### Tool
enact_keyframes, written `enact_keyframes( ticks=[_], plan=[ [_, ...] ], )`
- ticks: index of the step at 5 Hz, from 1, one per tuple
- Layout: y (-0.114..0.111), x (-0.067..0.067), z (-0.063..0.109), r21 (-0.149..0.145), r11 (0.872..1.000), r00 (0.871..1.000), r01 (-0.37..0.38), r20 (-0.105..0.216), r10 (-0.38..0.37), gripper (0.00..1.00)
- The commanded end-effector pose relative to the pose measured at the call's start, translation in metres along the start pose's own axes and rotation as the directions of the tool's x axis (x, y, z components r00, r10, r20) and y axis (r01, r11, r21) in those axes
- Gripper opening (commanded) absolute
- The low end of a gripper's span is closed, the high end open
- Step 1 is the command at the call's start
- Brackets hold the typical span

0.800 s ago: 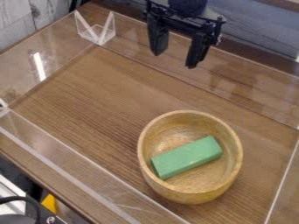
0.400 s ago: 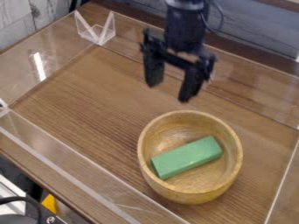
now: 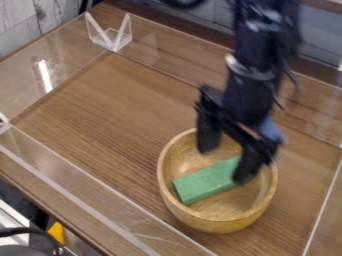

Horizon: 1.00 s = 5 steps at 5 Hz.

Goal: Remove the green block from inside the brown bowl and put it on the table

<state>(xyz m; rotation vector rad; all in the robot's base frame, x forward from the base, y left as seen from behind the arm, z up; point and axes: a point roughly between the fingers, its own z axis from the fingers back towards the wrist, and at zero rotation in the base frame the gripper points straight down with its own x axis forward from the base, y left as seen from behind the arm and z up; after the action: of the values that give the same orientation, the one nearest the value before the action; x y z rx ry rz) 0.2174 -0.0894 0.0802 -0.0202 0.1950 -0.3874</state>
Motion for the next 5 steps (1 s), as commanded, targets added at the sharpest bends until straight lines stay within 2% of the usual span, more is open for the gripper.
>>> enact_keyframes(
  ticks=[1,3,5],
  plan=[
    [0.003,-0.001,0.005,0.022,0.999,0.996,0.039,0.080,-0.041,1.00],
    [0.014,-0.005,0.000,0.022,0.998,0.994,0.054,0.089,-0.055,1.00],
    [0.023,-0.005,-0.003,0.023,0.998,0.991,0.056,0.117,-0.058,1.00]
  ],
)
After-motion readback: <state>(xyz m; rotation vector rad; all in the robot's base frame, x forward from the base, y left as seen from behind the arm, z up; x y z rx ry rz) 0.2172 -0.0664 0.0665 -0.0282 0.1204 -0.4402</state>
